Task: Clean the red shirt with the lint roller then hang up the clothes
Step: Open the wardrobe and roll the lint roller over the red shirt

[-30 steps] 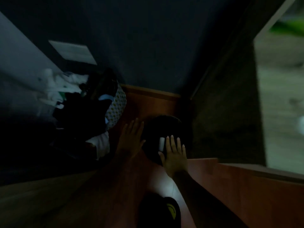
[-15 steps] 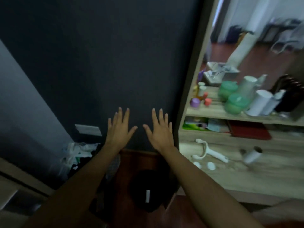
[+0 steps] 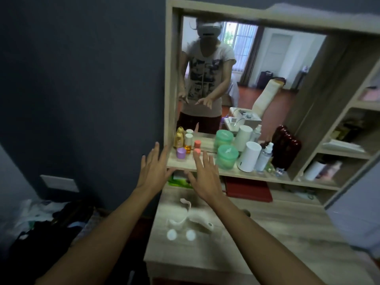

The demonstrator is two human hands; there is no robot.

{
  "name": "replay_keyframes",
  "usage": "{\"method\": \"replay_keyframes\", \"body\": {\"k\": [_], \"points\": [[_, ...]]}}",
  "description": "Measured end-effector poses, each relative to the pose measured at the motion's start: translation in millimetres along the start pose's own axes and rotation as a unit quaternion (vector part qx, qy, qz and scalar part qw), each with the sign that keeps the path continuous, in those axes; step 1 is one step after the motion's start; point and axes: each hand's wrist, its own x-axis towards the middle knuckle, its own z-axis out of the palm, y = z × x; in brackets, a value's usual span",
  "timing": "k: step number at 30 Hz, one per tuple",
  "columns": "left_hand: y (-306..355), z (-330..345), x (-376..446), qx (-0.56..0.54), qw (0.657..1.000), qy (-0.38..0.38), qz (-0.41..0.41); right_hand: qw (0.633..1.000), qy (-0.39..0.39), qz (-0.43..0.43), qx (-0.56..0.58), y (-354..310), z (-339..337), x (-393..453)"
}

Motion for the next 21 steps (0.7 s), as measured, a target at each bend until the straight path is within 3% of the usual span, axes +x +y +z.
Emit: {"method": "replay_keyframes", "body": {"k": [9, 16, 21], "points": [[59, 61, -18, 0.017, 0.994, -0.058, -0.091, 0.974, -0.196, 0.070, -0.088, 137, 13, -37], [66, 79, -32, 0.024, 0.988, -0.082, -0.129, 0.939, -0.312, 0.115, -0.090, 197, 36, -75], [56, 91, -43, 0.044, 0.983, -0.106, -0.146, 0.953, -0.277, 0.100, -0.064, 205, 44, -71]]}}
